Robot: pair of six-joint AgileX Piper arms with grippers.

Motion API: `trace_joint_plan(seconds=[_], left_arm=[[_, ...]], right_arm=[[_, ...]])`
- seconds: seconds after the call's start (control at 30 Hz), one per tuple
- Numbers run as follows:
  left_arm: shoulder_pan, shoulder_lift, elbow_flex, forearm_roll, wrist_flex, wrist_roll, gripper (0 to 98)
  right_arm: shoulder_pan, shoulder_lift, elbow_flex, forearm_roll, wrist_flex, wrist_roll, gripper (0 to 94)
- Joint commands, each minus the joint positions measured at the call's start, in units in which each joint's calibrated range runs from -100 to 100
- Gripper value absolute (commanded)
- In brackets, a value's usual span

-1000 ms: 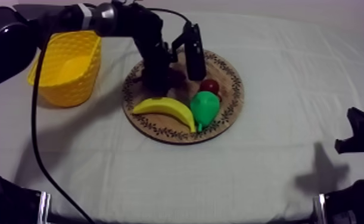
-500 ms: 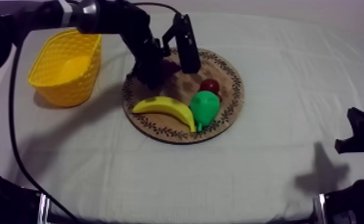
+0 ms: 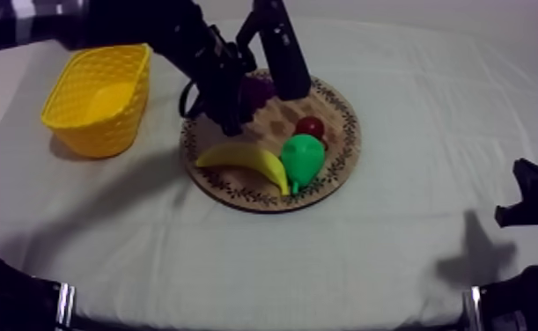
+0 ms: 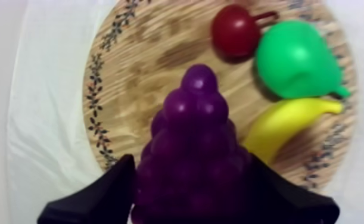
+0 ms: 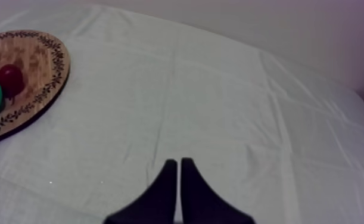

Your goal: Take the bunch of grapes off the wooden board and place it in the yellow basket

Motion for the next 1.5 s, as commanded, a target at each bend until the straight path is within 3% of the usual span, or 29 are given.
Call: trace_joint_plan(seconds=[0.0,0.3,0.53,1.47], left_arm=[[1.3,-3.1,1.8,0.07,0.4,1.6,53.1],[6.4,-14.0,4.4,-0.31,3.6,7.7,52.2],[6.4,-21.1,4.1,-0.18,6.2,12.1,51.5],[-12.7,-32.1,11.3,1.78,15.9,17.3,51.3]], right_arm=[[0.0,0.0,0.0,0.0,0.0,0.0,0.5],[0.0,0.0,0.0,0.0,0.0,0.0,0.5],[0.0,0.0,0.0,0.0,0.0,0.0,0.5],[0.0,0.0,0.0,0.0,0.0,0.0,0.5]])
